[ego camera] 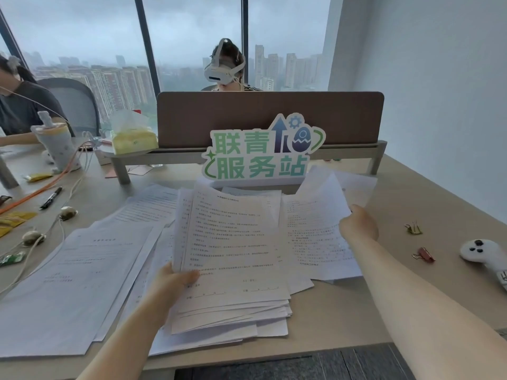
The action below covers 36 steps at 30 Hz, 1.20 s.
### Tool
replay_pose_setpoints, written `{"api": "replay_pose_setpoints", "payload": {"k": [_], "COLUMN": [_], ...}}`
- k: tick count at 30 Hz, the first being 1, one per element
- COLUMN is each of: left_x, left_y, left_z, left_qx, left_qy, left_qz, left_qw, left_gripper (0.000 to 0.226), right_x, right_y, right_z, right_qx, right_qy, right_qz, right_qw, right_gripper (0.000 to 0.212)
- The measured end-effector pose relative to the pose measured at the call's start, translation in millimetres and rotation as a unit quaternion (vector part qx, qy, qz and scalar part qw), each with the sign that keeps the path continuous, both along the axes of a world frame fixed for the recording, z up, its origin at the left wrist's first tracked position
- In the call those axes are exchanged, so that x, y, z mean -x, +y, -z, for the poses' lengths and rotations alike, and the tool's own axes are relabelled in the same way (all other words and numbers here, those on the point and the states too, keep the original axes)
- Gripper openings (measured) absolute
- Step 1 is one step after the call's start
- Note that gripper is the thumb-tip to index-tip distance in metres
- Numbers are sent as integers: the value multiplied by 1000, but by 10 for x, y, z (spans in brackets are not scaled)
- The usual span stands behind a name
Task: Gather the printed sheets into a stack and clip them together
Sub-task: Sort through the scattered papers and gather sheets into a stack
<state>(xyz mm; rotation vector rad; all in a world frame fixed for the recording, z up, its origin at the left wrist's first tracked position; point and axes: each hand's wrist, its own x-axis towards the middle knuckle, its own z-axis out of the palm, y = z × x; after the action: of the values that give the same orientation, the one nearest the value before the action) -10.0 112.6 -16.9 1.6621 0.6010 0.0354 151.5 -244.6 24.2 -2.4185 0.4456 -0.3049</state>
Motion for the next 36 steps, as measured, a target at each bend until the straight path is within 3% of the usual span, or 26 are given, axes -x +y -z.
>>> {"api": "replay_pose_setpoints", "payload": {"k": [8,14,22,26,30,33,36], "left_x": [11,36,69,92,75,75,71], "left_y": [-12,-32,-64,-88,-55,-56,-61], "left_z": [0,-28,-61,-95,-75,-80,-88], "left_qx": [-5,-8,-19,-19,3,17,21], "left_qy": [1,2,0,-6,2,2,-9], "left_qz": [-6,-9,-1,7,8,9,9], "left_qw": [1000,1000,1000,1000,1000,1000,1000], "left_gripper": [26,25,25,21,20,14,15], "right_x": [78,156,226,271,288,367,424], "right_y": [-276,-327,-133,117,412,688,929], "right_z": [-420,-485,-655,-686,-505,-307,-77], "right_qx": [34,7,-80,-105,-136,-140,-161], "right_qy": [-175,-140,-201,-198,-146,-108,-67], "right_qz": [-19,-26,-69,-104,-139,-180,-197], "right_qw": [984,990,974,969,970,968,965], "right_gripper": [27,32,18,34,17,24,18]}}
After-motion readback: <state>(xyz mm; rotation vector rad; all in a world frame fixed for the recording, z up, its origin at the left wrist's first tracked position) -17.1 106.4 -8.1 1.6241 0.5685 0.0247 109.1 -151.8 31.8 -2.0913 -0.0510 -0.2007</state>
